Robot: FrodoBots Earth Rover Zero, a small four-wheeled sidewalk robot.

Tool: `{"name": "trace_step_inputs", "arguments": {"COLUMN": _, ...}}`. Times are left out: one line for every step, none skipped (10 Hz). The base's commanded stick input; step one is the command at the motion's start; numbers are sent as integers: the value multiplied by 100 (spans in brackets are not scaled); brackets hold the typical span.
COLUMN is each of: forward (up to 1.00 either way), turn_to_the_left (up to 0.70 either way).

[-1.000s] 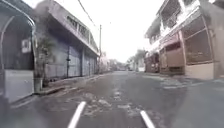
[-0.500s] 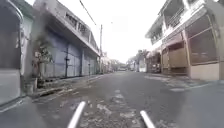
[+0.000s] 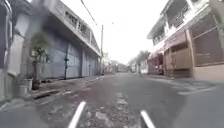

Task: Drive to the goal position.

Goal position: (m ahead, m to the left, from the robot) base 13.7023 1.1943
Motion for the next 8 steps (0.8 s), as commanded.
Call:
{"name": "trace_step_inputs", "arguments": {"forward": 70, "turn_to_the_left": -25}}
{"name": "trace_step_inputs", "arguments": {"forward": 70, "turn_to_the_left": -35}}
{"name": "trace_step_inputs", "arguments": {"forward": 70, "turn_to_the_left": -33}}
{"name": "trace_step_inputs", "arguments": {"forward": 70, "turn_to_the_left": -20}}
{"name": "trace_step_inputs", "arguments": {"forward": 70, "turn_to_the_left": -6}}
{"name": "trace_step_inputs", "arguments": {"forward": 70, "turn_to_the_left": 0}}
{"name": "trace_step_inputs", "arguments": {"forward": 70, "turn_to_the_left": 0}}
{"name": "trace_step_inputs", "arguments": {"forward": 70, "turn_to_the_left": 0}}
